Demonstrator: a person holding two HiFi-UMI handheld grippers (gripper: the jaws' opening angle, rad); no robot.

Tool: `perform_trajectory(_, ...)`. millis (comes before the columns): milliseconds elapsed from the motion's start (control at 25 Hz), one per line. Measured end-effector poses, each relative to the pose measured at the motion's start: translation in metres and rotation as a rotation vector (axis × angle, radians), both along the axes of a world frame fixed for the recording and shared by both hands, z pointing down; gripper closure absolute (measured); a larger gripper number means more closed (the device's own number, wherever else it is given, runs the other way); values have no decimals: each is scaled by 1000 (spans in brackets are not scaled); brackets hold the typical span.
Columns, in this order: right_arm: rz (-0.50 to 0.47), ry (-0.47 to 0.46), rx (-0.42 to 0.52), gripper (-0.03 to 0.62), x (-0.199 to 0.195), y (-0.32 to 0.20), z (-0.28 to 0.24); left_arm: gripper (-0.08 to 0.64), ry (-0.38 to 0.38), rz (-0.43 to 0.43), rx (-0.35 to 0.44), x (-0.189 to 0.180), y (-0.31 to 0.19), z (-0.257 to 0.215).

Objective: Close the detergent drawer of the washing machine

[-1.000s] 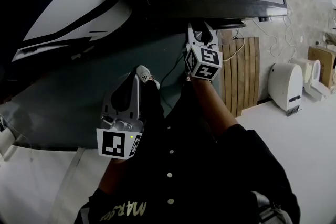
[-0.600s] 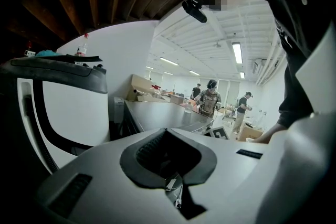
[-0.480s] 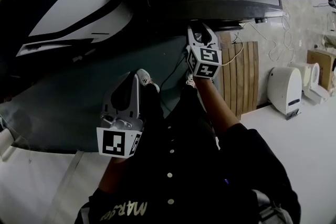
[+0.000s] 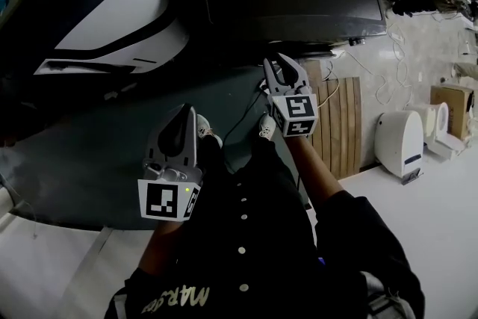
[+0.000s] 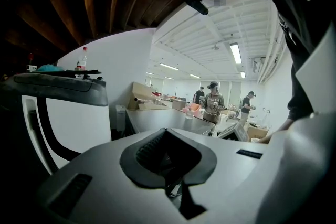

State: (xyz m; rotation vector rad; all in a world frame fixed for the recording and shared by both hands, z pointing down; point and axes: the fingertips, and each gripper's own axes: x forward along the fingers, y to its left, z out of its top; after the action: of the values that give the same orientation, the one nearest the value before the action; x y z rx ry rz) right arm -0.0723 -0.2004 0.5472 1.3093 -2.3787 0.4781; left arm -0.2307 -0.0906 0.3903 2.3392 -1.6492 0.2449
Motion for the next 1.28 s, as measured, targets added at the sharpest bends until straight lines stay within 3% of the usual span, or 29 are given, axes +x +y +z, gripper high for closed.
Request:
perform_trajectory(360,-104,-20,87,521,12,20,-72,558,-3,-21,24,2,0,-8)
perform_trajectory(640,-100,-63,181,541,30,26,-125,558,-10,-23,72,5,-8,-22)
perform_trajectory(1000,-74,-99,228,551,62,38,-174,558,-40,3,111,15,-14,-37)
perform_trajectory(1280,-6,-154,358,551,86,41,-225,558,-51,6,163,20,-18,-57)
